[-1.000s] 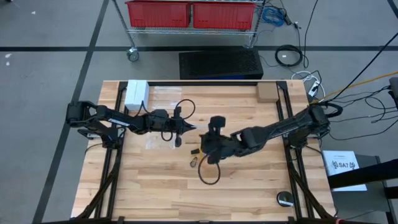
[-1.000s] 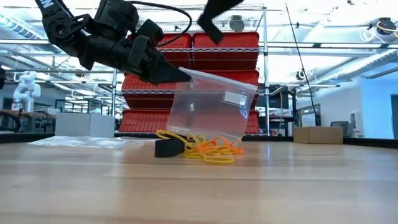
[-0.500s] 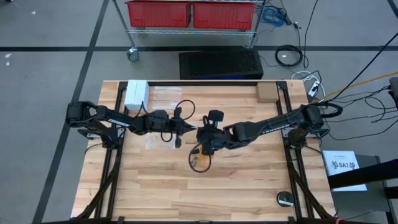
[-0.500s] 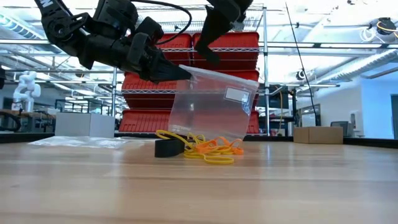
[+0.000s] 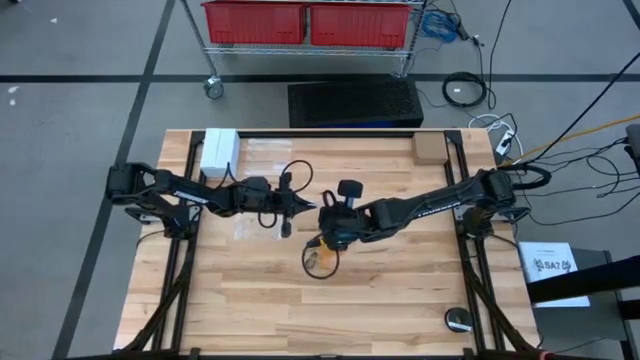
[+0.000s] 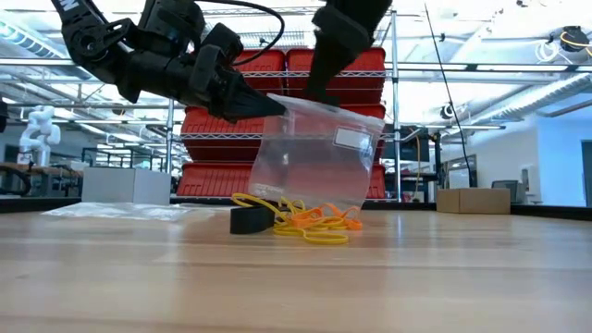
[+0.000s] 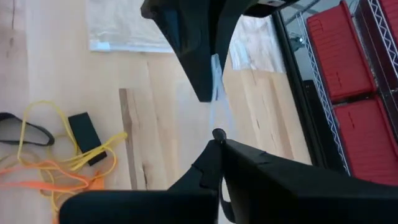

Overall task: Sort rubber bands
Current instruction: Put the right black rubber band into the transparent zip bag

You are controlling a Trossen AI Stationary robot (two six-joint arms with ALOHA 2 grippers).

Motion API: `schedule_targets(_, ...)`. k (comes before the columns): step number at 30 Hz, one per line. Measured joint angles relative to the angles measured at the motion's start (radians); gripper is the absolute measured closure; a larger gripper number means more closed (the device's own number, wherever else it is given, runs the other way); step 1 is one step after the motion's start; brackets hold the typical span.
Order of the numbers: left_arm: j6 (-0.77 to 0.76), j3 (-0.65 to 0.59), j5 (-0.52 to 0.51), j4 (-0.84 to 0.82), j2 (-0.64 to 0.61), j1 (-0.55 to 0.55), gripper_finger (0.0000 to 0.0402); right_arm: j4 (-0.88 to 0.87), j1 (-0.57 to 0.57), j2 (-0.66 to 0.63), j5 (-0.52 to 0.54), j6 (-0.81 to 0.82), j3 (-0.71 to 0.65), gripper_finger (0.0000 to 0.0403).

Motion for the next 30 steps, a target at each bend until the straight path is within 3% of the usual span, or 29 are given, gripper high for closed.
schedule_targets(10, -0.005, 0.000, 0.006, 0.002, 0.000, -0.002, 0.0400, -0.022, -0.034, 0.022, -0.030, 0.044, -0.001, 0.0403)
schedule_targets(18, 0.000, 0.000, 0.008, 0.005, 0.000, -0.008, 0.0400, -0.006, -0.075, 0.022, -0.146, 0.075, -0.001, 0.0403)
schedule_targets(23, 0.000, 0.000, 0.008, 0.004, 0.000, -0.009, 0.0400, 0.013, -0.088, 0.022, -0.156, 0.073, -0.001, 0.0402)
schedule_targets(30, 0.001, 0.000, 0.007, 0.002, 0.000, -0.008, 0.0400, 0.052, -0.090, 0.022, -0.235, 0.078, -0.001, 0.0365)
